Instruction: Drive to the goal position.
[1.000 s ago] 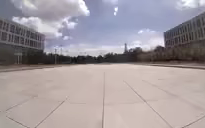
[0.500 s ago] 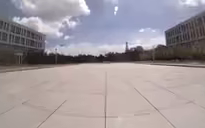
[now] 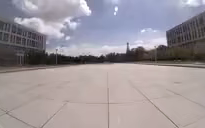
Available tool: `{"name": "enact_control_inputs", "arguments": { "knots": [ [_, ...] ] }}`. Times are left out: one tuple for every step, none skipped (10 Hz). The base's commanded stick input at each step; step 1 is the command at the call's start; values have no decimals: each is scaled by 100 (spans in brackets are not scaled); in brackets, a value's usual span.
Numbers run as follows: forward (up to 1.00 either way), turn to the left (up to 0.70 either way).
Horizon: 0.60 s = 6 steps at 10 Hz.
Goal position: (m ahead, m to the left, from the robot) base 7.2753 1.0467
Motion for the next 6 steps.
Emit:
{"name": "enact_control_inputs", "arguments": {
  "knots": [
    [70, 2],
    [70, 2],
    [70, 2],
    [70, 2],
    [70, 2],
    [70, 2]
  ]
}}
